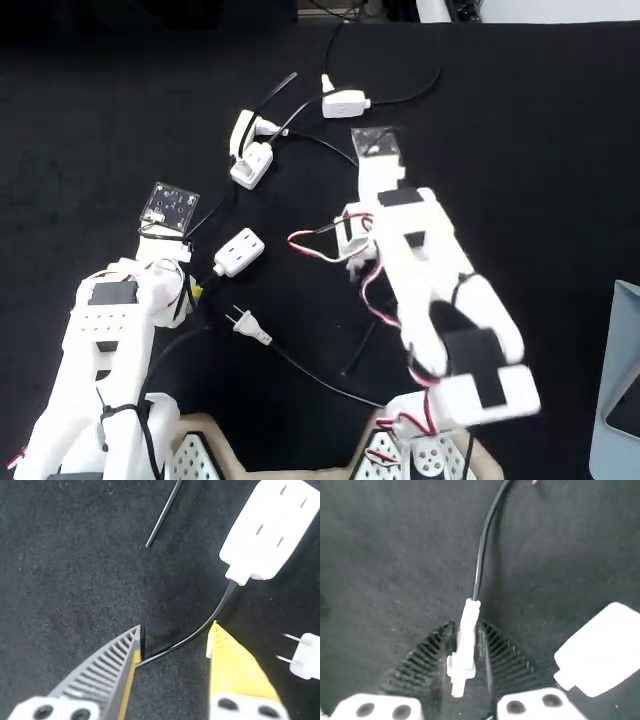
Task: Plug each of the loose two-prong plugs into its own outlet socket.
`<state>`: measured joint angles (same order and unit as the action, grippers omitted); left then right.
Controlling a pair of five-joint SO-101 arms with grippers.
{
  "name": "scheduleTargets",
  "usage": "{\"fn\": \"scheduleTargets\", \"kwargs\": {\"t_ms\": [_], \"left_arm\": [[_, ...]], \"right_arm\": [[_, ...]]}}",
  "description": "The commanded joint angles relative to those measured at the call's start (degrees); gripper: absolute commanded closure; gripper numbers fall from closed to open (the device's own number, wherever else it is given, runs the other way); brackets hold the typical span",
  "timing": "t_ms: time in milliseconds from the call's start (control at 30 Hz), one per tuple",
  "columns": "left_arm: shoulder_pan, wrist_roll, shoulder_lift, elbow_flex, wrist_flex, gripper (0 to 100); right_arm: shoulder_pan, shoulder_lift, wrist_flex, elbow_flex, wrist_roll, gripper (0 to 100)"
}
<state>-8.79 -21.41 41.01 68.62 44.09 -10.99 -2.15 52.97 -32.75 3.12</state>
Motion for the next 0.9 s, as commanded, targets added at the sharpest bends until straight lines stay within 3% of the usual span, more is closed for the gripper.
{"fn": "scheduleTargets", "kwargs": {"t_ms": [0,233,533,733,867], "left_arm": [[-0.31,0.09,0.97,0.92,-0.70,78],[-0.40,0.09,1.14,1.10,-0.70,78],[-0.40,0.09,1.14,1.10,-0.70,78],[-0.40,0.09,1.14,1.10,-0.70,78],[-0.40,0.09,1.14,1.10,-0.70,78]], "right_arm": [[0.62,-4.35,4.04,6.37,-0.26,98.5],[0.44,-12.88,13.98,15.69,-0.18,98.5],[-0.62,-14.64,14.51,16.31,-0.09,98.5],[-0.88,-14.20,17.32,16.48,3.96,87.1],[-0.88,-14.55,17.76,17.71,4.31,90.7]]}}
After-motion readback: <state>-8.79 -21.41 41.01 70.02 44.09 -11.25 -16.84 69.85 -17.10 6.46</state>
